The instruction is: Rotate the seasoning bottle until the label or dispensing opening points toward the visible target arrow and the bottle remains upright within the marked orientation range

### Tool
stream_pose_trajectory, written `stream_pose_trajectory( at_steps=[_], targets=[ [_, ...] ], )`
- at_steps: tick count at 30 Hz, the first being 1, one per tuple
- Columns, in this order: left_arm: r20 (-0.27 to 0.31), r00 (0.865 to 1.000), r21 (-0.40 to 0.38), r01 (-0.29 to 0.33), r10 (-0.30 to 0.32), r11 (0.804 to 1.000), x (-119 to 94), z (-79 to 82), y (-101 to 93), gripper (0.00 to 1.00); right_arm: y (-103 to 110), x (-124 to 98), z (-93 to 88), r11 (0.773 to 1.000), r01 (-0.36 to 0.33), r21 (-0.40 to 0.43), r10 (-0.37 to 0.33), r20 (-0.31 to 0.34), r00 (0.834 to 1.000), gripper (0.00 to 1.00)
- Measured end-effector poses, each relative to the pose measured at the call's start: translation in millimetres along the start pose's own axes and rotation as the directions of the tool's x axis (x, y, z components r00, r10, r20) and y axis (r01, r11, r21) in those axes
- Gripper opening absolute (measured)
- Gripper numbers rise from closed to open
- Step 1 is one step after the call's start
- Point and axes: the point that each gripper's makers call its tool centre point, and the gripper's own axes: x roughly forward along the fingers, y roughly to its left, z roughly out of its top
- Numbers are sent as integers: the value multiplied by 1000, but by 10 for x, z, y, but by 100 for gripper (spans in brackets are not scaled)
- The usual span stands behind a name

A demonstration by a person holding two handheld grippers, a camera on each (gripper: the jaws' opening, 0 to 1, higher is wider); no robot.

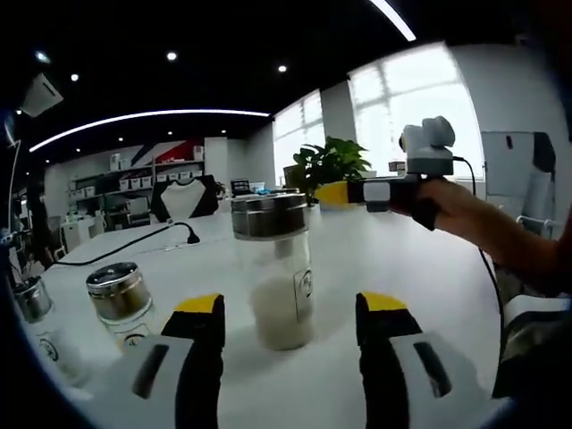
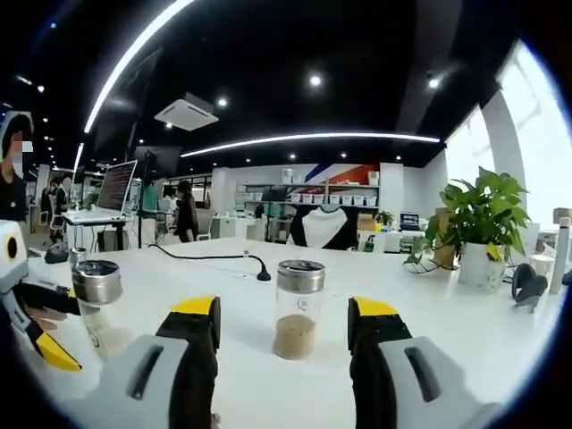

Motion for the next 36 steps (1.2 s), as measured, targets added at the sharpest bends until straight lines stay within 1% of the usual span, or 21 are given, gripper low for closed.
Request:
stream_pose_trajectory(
  at_steps=[2,5,7,10,16,23,24,27,36],
  targets=[
    [-2,1000,4,-2,2,1000,33,-17,14,55,-12,37,-4,1000,-3,6,3,-1,1000,57],
    [-8,1000,34,-15,15,999,67,-32,53,49,-22,66,-3,1000,-5,9,5,-2,1000,57],
    [-12,1000,42,-11,11,999,96,-41,70,48,-11,53,-5,1000,-6,10,6,-2,1000,57],
    [-16,1000,36,2,-2,999,121,-51,80,44,-19,72,-19,1000,-8,14,8,-5,1000,57],
    [-25,999,61,35,-34,998,157,-65,84,37,-48,99,-51,1000,-7,14,7,-13,1000,57],
    [-30,997,61,73,-72,995,152,-61,95,37,-44,131,-80,1000,-12,17,12,-19,1000,57],
    [-32,996,72,86,-84,994,150,-63,93,37,-35,144,-88,1000,-16,18,16,-21,1000,57],
    [-31,994,67,111,-109,992,145,-59,103,36,-6,168,-110,999,-25,21,26,-30,999,57],
    [-25,985,60,172,-171,983,168,-56,122,35,25,202,-86,999,-28,18,29,-23,999,57]
  ],
)
